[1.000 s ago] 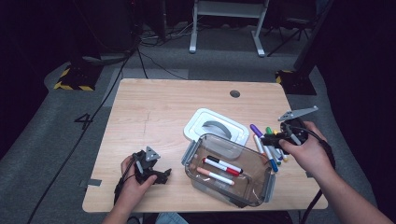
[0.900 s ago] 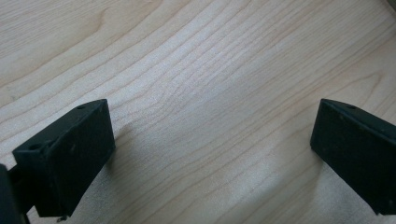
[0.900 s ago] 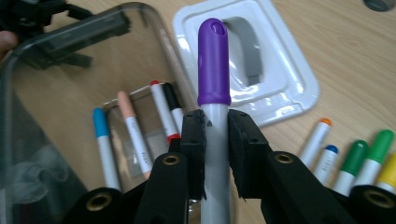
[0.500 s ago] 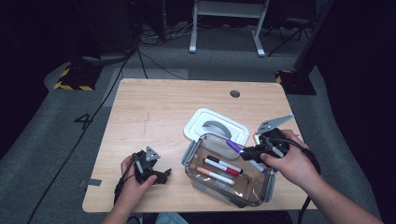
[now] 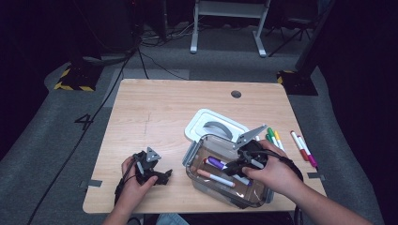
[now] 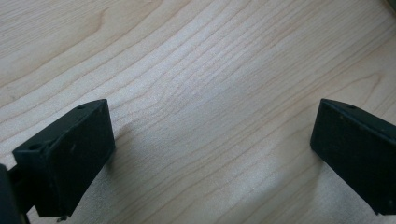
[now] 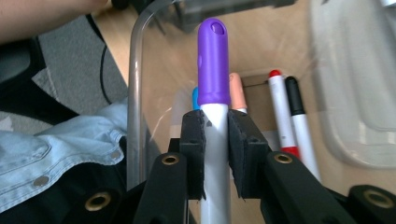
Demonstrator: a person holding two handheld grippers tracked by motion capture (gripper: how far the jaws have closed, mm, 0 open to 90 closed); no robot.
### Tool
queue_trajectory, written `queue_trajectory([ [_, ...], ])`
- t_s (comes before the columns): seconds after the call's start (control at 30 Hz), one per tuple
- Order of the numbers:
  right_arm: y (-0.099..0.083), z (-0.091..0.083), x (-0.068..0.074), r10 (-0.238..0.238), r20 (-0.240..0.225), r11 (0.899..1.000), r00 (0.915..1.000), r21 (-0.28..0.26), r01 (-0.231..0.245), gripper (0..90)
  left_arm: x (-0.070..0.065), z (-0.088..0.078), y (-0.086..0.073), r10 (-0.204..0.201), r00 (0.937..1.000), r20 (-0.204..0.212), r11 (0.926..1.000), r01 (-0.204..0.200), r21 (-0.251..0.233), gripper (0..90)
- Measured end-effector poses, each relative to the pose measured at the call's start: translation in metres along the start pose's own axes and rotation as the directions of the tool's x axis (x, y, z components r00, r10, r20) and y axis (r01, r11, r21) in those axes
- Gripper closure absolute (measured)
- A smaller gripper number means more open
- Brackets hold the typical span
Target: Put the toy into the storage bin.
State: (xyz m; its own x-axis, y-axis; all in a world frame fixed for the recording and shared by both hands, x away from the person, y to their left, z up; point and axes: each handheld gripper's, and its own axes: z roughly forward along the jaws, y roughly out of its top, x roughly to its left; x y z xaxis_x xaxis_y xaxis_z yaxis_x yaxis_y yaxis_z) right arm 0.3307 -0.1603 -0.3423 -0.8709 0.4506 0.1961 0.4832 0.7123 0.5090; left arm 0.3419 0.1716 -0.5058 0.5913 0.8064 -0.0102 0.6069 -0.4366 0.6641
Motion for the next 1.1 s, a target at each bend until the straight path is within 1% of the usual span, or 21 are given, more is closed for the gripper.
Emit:
queue_trajectory([
  [0.03, 0.000, 0.002, 0.001, -0.004, -0.003, 1.000, 1.0000, 0.007, 0.004, 77.1, 0.000, 0.000, 0.000, -0.006, 1.0000, 0.003, 1.0000, 0.006, 0.000, 0.1],
  [0.23, 0.005, 0.020, 0.007, -0.023, -0.044, 0.998, 0.9988, 0.063, 0.025, 77.1, 0.000, 0.000, 0.000, 0.001, 1.0000, 0.000, 1.0000, -0.001, 0.000, 0.1],
  [0.47, 0.008, 0.040, 0.011, -0.032, -0.071, 0.991, 0.9970, 0.126, 0.041, 77.1, 0.000, 0.000, 0.000, -0.005, 1.0000, 0.000, 1.0000, 0.005, -0.003, 0.1],
  [0.53, 0.008, 0.042, 0.010, -0.033, -0.077, 0.990, 0.9965, 0.132, 0.043, 77.0, 0.000, 0.000, 0.000, -0.005, 1.0000, 0.000, 1.0000, 0.005, -0.003, 0.1],
  [0.67, 0.008, 0.054, 0.009, -0.025, -0.091, 0.985, 0.9956, 0.166, 0.040, 77.1, 0.000, 0.000, 0.000, -0.005, 1.0000, 0.000, 1.0000, 0.005, -0.004, 0.1],
  [0.7, 0.008, 0.054, 0.009, -0.025, -0.091, 0.985, 0.9956, 0.166, 0.040, 77.1, 0.000, 0.000, 0.000, -0.005, 1.0000, 0.000, 1.0000, 0.005, -0.004, 0.1],
  [0.73, 0.007, 0.059, 0.009, -0.019, -0.094, 0.984, 0.9954, 0.174, 0.036, 77.0, 0.000, 0.000, 0.000, -0.005, 1.0000, 0.000, 1.0000, 0.005, -0.003, 0.1],
  [0.93, 0.006, 0.072, 0.003, 0.005, -0.100, 0.977, 0.9949, 0.211, 0.017, 77.0, -0.001, 0.000, 0.000, -0.010, 1.0000, 0.002, 0.9999, 0.010, -0.004, 0.1],
  [0.97, 0.006, 0.074, 0.002, 0.011, -0.102, 0.976, 0.9947, 0.216, 0.012, 77.0, -0.001, 0.000, 0.000, -0.009, 1.0000, 0.004, 1.0000, 0.009, -0.001, 0.1],
  [1.0, 0.006, 0.076, 0.001, 0.016, -0.103, 0.975, 0.9946, 0.220, 0.007, 77.0, 0.000, 0.000, 0.000, 0.000, 1.0000, 0.000, 1.0000, 0.000, 0.000, 0.1],
  [1.1, 0.005, 0.080, -0.002, 0.024, -0.107, 0.974, 0.9940, 0.228, 0.001, 77.0, 0.000, 0.000, 0.000, 0.000, 1.0000, 0.000, 1.0000, 0.000, 0.000, 0.1],
])
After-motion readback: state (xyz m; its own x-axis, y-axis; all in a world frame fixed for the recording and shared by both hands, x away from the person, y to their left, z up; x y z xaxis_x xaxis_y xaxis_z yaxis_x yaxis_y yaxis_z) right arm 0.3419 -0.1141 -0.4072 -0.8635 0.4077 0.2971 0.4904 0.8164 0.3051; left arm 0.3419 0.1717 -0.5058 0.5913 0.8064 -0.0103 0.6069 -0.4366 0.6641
